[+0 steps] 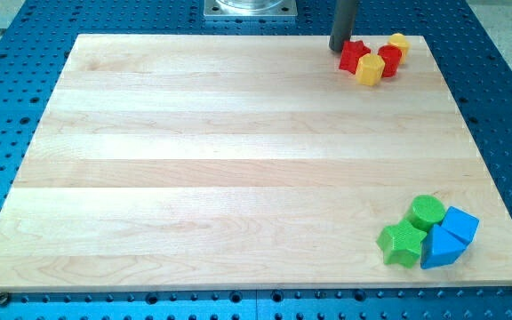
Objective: Push the red circle diagonally bottom right to the red star
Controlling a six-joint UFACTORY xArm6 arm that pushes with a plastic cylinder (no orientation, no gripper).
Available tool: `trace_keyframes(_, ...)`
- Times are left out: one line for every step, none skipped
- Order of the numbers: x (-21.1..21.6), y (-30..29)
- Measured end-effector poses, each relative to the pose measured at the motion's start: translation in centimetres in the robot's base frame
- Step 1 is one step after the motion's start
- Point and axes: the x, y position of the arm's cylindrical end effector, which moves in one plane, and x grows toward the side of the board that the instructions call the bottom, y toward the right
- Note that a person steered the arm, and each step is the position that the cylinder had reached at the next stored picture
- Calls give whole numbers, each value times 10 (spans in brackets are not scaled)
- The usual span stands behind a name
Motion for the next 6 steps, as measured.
trace_keyframes(-1, -12)
trace_keyframes(-24, -29)
trace_keyframes(-24, 31)
trace_keyframes(-26, 62)
trace_keyframes(-26, 118)
trace_keyframes(-22, 159)
